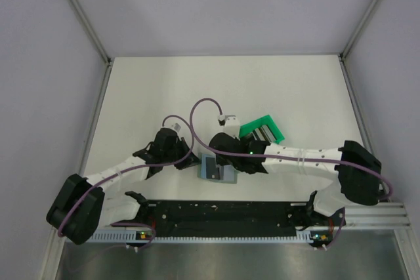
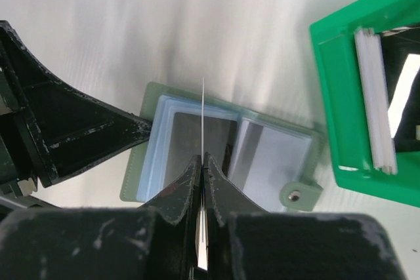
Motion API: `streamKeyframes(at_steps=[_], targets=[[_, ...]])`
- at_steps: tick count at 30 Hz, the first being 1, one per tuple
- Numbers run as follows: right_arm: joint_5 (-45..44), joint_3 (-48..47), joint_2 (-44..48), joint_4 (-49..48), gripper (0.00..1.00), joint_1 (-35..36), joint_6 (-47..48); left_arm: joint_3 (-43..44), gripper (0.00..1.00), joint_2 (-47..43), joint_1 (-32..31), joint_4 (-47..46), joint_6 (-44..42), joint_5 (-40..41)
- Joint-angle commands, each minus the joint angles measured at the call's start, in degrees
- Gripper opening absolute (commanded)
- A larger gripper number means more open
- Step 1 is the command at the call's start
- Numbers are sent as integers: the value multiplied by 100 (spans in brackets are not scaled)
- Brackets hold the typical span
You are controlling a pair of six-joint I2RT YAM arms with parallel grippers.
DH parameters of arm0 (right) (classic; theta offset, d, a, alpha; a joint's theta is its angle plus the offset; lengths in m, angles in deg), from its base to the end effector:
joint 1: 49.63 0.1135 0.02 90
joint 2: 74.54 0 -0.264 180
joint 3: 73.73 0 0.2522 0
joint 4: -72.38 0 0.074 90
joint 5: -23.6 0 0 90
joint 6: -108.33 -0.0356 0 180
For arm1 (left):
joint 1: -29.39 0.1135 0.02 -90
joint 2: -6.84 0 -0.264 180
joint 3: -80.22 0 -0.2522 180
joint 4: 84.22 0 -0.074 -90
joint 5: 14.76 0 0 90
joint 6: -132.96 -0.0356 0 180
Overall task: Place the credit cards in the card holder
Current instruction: Turn over the card slot in the card holder.
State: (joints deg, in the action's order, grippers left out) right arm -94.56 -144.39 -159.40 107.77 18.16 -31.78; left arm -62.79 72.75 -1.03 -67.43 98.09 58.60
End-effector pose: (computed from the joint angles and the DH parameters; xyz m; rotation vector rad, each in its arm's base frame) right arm 0.1324 0.2799 0.2343 -0.1460 2.3426 0.4346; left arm 0.1746 -0.1144 0.1552 -0.4030 2.5589 -0.9923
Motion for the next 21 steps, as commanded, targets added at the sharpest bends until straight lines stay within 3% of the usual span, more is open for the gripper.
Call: streamKeyframes(at_steps=[1,21], targets=[[311,-338,-294,-650,0,68,1,51,0,1,18,-197,-91,-6],[566,-471,-821,-1029,0,59,-61,7,0,-34,18,-259,50,-129]])
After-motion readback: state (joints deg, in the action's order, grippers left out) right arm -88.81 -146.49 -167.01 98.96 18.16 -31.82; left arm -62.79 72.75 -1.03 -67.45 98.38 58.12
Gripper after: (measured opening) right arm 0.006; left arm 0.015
